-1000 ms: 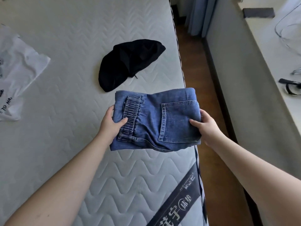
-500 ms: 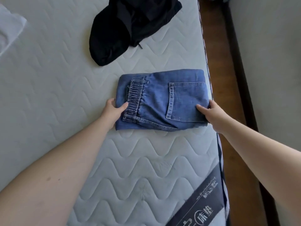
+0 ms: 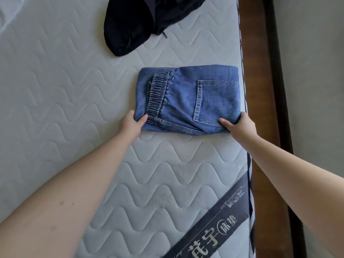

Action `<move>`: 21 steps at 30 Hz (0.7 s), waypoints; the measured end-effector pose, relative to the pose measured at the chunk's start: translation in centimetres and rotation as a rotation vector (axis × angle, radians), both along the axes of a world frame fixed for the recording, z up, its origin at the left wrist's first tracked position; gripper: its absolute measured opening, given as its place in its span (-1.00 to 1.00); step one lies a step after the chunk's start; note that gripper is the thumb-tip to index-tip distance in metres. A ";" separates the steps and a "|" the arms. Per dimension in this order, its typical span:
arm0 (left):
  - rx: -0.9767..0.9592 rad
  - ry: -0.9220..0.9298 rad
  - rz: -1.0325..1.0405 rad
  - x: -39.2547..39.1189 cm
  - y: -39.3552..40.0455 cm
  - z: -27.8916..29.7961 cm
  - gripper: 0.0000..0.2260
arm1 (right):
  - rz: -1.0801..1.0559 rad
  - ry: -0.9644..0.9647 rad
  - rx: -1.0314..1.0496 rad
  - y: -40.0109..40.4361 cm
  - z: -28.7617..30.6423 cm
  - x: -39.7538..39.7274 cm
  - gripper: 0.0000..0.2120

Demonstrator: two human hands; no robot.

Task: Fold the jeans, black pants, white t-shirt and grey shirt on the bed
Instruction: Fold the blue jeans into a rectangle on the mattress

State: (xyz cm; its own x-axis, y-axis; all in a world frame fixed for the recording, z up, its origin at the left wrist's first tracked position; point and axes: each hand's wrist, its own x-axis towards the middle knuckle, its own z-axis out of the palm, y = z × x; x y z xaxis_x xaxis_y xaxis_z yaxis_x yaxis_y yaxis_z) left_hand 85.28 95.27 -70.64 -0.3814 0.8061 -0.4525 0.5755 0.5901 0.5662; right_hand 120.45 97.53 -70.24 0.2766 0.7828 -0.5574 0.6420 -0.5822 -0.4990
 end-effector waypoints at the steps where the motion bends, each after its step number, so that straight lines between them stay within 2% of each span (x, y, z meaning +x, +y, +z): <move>1: -0.007 0.025 0.018 0.4 -0.2 0.1 -0.66 | 0.000 -0.036 0.023 -0.3 0.0 -0.2 -0.39; 2: 0.002 0.084 0.034 0.7 -0.5 0.2 -0.60 | 0.017 -0.102 0.070 -0.6 0.0 -0.4 -0.36; 4: 0.156 0.343 -0.036 1.3 -1.1 0.6 -0.49 | 0.135 -0.284 0.253 -1.5 0.2 -1.0 -0.30; 6: 0.405 0.581 -0.296 2.4 -1.2 1.2 -0.48 | 0.322 -0.349 0.480 -2.3 0.5 -2.1 -0.34; 8: 0.531 0.644 -0.609 4.2 -1.2 1.0 -0.49 | 0.548 -0.338 0.527 -2.8 0.3 -3.6 -0.40; 10: 0.487 0.680 -0.853 5.8 -1.5 0.3 -0.49 | 0.688 -0.367 0.420 -2.9 -0.5 -4.5 -0.45; 12: 0.338 0.712 -0.974 6.3 -2.2 -0.8 -0.46 | 0.758 -0.433 0.315 -2.9 -1.5 -4.1 -0.44; 14: 0.222 0.716 -0.987 6.2 -2.5 -1.9 -0.44 | 0.803 -0.480 0.288 -2.7 -2.2 -3.1 -0.42; 18: 0.056 0.770 -0.975 6.6 -1.5 -2.3 -0.44 | 0.825 -0.453 0.222 -1.7 -2.6 -1.9 -0.38; 21: -0.021 0.702 -0.964 6.6 -1.2 -0.7 -0.46 | 0.824 -0.434 0.143 -1.1 -1.5 -1.0 -0.35</move>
